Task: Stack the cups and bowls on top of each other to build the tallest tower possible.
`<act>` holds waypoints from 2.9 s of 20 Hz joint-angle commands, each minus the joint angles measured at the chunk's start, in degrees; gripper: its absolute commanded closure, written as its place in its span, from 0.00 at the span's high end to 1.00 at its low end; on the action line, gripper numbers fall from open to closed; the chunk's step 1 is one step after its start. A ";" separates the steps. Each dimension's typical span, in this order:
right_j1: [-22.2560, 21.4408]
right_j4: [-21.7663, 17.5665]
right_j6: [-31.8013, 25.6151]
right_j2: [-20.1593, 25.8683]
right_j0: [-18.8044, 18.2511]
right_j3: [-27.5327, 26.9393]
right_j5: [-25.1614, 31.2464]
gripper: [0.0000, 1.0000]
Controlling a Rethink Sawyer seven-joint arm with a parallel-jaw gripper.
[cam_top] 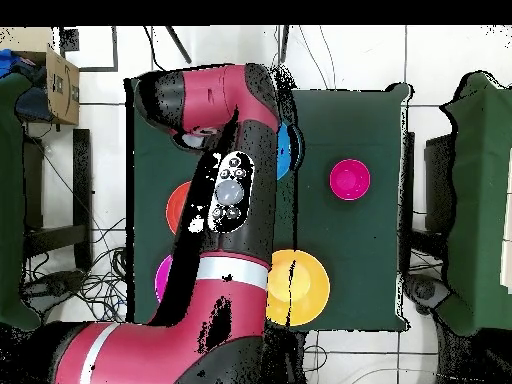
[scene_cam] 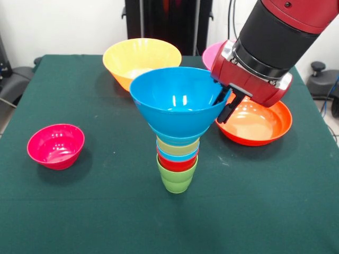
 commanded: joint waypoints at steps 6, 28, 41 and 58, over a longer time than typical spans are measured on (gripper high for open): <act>1.44 -0.02 8.57 2.39 1.07 7.07 -4.38 0.00; 1.65 1.21 9.13 1.60 1.67 8.32 -5.18 0.00; 1.91 1.44 8.72 1.07 1.83 7.92 -5.62 1.00; 1.60 2.49 7.82 0.87 1.62 5.94 -1.36 1.00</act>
